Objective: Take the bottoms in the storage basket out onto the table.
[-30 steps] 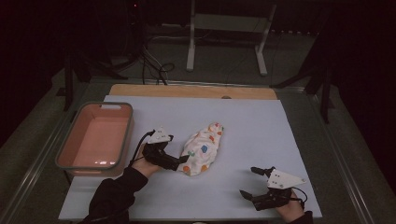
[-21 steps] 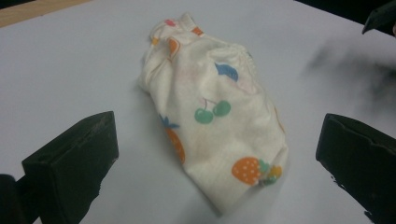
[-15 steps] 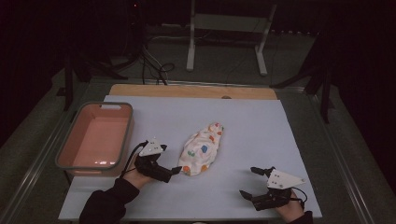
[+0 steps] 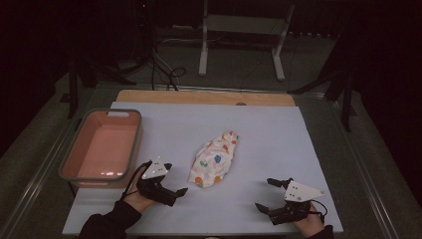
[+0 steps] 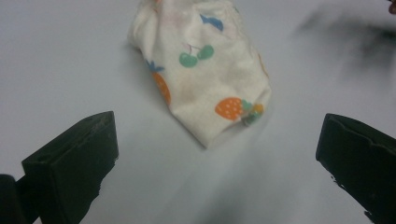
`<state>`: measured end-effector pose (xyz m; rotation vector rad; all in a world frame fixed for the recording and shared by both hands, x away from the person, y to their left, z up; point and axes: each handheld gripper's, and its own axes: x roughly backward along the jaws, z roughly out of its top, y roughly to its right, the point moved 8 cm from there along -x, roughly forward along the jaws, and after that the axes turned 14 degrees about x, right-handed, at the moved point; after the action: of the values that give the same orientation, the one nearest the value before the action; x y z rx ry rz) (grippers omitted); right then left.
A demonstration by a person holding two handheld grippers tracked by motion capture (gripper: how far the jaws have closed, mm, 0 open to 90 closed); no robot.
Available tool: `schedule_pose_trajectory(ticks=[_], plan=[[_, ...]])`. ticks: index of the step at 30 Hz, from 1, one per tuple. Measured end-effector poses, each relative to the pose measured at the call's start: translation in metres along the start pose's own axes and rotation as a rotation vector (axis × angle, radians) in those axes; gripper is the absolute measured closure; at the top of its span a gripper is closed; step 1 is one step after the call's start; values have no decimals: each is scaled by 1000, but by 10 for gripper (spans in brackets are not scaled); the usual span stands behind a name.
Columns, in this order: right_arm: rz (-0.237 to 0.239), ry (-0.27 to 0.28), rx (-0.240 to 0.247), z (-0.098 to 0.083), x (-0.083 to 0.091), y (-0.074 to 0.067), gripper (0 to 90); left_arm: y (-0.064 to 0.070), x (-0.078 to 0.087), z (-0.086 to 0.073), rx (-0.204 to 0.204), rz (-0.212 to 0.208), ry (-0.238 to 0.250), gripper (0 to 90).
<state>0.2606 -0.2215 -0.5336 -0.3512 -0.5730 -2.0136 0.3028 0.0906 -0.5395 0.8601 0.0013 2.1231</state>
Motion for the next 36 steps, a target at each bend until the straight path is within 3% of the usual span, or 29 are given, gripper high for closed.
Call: schedule_pose_trajectory(ticks=[10,17,36], plan=[[-7,0,-1,0,0,1,112,-1,17,-21,-8,24,-12,5],[-2,1,-4,0,0,1,112,-8,27,-24,7,26,15,5],[4,-7,-3,-2,-1,-1,111,-16,29,-24,17,47,53,5]])
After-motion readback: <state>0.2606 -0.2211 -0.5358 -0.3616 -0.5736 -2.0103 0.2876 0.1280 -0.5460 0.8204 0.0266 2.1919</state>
